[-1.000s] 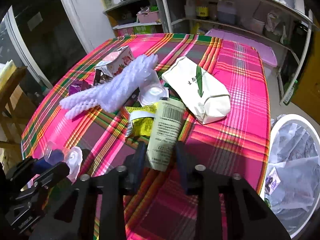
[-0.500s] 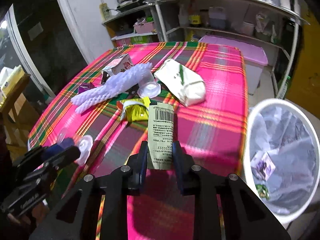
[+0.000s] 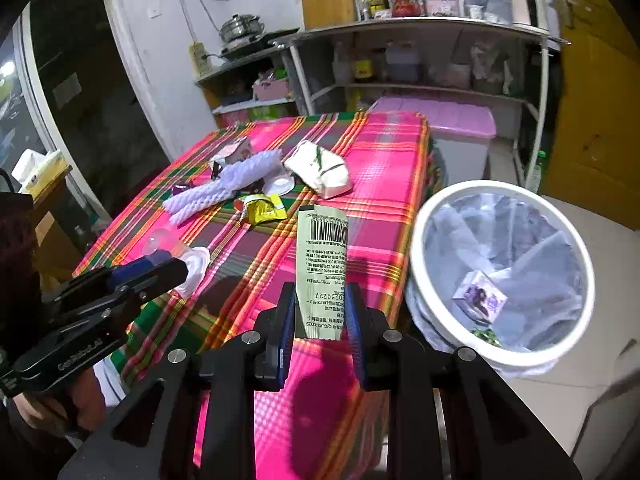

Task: Collect trash
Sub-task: 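Carry the cup and tube over the white bin and open both tools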

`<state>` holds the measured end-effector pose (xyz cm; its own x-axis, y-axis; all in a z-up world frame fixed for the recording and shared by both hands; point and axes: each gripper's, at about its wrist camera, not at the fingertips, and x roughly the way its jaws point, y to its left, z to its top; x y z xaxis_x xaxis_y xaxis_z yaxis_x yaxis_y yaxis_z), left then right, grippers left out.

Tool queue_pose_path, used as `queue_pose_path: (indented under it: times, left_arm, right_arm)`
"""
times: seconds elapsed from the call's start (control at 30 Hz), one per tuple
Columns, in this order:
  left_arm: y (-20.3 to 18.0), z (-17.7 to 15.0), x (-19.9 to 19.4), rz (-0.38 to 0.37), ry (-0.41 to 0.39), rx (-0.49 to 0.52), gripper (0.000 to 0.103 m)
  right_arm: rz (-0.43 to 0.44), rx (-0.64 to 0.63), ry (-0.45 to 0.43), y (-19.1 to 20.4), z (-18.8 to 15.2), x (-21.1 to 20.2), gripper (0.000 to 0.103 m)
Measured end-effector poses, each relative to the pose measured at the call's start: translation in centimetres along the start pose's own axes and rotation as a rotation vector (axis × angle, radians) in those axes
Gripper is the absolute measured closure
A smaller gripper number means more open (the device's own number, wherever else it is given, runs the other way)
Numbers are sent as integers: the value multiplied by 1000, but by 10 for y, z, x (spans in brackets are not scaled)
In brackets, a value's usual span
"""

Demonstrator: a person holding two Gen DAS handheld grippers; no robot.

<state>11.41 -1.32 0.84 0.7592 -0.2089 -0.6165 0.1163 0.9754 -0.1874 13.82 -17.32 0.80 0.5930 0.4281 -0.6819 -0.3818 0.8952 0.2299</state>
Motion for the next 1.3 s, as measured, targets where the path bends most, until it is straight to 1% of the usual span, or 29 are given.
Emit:
queue_pose_path:
  times: [0.13, 0.37, 0.7, 1.0, 1.3]
  left_arm:
    - [-15, 0, -3, -16, -2, 23, 73]
    - [-39, 1, -3, -43, 1, 62, 73]
    - [-63, 13, 15, -86, 7, 106, 73]
    - [-91, 28, 43, -144, 12, 139, 73]
    - [-120, 36, 86, -195, 60, 165, 73]
  right_arm:
    - [-16, 17, -23, -11, -4, -15, 78]
    - [-43, 61, -43, -33, -11, -27, 78]
    - [-79, 127, -63, -66, -17, -36, 78]
    - [-125, 188, -61, -102, -22, -36, 78]
    - [-168, 223, -38, -135, -24, -26, 78]
